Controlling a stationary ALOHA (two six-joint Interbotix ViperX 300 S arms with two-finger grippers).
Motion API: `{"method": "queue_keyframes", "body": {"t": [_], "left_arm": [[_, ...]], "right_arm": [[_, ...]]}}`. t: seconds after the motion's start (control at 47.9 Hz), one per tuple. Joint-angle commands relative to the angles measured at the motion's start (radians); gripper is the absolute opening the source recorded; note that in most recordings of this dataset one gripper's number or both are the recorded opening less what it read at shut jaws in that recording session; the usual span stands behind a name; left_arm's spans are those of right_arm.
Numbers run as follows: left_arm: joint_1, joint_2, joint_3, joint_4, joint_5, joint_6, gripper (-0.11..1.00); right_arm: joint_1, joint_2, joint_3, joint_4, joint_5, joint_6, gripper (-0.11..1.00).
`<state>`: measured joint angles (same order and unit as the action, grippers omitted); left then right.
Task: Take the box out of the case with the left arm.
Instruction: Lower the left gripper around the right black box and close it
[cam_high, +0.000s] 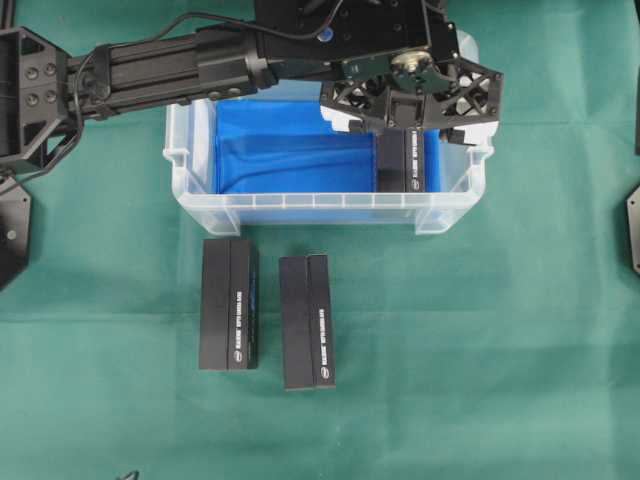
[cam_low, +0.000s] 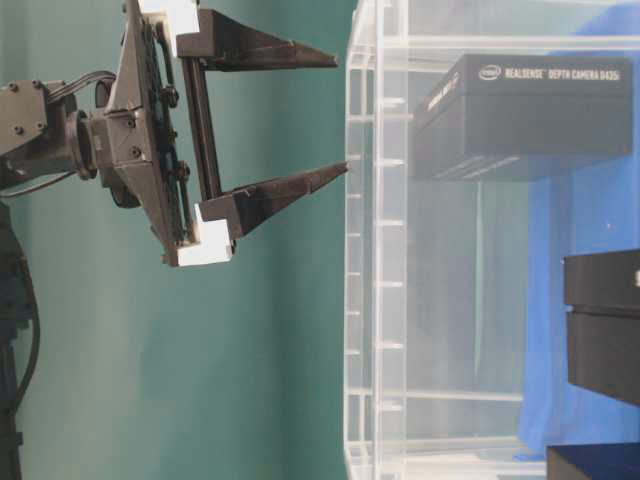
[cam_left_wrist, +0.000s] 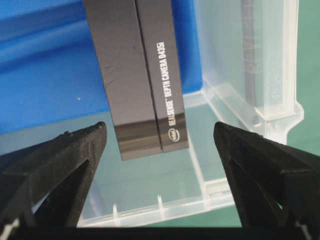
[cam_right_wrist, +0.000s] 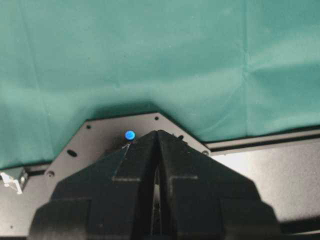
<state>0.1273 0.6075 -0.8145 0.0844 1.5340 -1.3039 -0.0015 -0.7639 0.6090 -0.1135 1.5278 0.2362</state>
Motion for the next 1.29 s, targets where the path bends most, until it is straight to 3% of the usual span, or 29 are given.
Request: {"method": "queue_keyframes", "body": {"t": [0.0,1.274], "left_arm": [[0.005,-0.025,-0.018,0.008,0.002,0.002,0.91],[0.009,-0.034,0.038,0.026,-0.029,0.005,0.91]], "right_arm": [[-0.002,0.002,-0.009,0.000,0.002,0.000,0.02],[-0.002,0.002,-0.009,0.002,0.002,0.002,0.02]]}}
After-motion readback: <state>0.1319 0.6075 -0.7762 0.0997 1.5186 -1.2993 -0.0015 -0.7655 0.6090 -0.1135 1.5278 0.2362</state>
